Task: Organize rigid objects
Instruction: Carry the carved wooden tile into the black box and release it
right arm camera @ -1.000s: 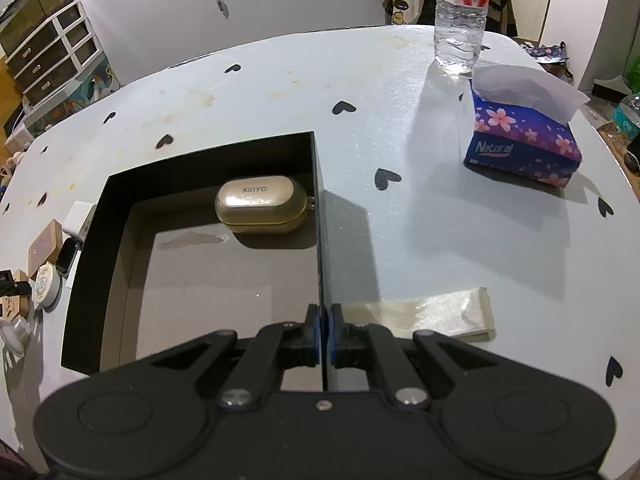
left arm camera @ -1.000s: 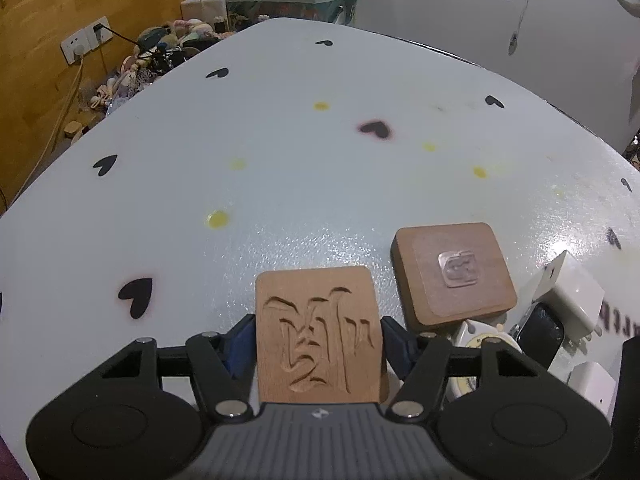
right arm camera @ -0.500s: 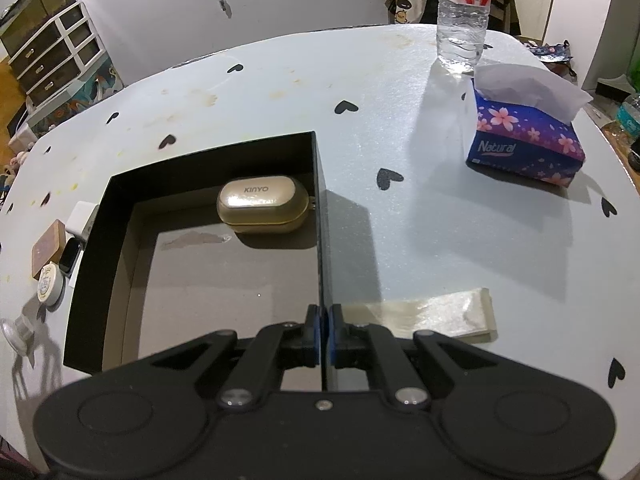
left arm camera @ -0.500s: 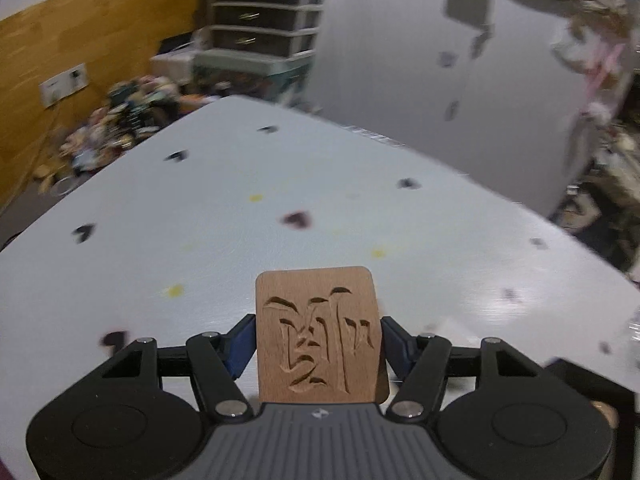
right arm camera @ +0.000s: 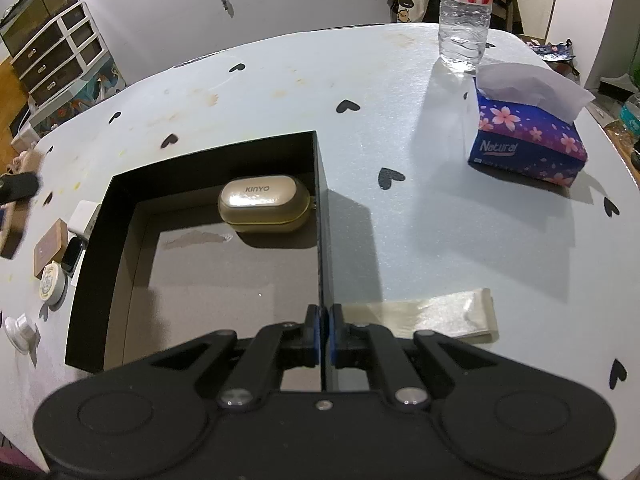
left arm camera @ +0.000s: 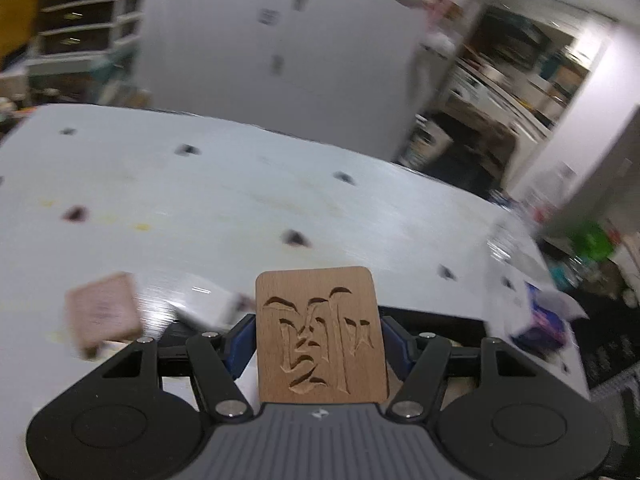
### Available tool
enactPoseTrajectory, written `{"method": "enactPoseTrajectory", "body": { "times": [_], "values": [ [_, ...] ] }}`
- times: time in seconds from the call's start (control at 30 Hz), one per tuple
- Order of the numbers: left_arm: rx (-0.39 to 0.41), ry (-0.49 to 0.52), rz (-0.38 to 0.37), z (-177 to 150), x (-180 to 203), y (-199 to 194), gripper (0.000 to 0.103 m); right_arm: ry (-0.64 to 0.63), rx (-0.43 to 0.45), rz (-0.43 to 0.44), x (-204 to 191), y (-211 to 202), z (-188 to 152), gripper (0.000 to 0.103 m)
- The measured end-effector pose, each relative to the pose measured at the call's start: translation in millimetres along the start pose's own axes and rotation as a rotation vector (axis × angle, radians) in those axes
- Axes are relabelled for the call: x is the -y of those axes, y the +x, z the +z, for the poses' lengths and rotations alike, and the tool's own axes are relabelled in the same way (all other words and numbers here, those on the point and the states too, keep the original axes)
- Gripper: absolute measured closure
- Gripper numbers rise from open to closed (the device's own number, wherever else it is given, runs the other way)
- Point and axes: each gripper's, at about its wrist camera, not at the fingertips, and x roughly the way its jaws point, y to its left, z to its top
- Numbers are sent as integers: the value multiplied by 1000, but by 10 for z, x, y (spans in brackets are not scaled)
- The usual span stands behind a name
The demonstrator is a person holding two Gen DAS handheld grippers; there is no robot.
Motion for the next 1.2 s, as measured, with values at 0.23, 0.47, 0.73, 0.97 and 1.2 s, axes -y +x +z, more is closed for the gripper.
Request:
{"method": "enactPoseTrajectory", "body": {
  "times": [0.23, 0.47, 0.73, 0.97, 1.2],
  "values": [
    [-117, 122, -33, -150, 446, 464, 37, 7, 1, 9, 16, 1, -6, 98],
    [-173, 143, 17, -205, 533, 849, 37, 5, -1, 10, 23, -3, -9, 98],
    [-165, 126, 29, -192, 523, 953, 26, 8, -4, 12, 19, 2, 0, 97],
    [-161, 123, 3, -188, 536, 893, 20, 7, -5, 12, 16, 7, 4, 97],
    [-162, 130, 7, -184, 553, 763, 15, 7, -5, 12, 16, 8, 5, 97]
  ]
}}
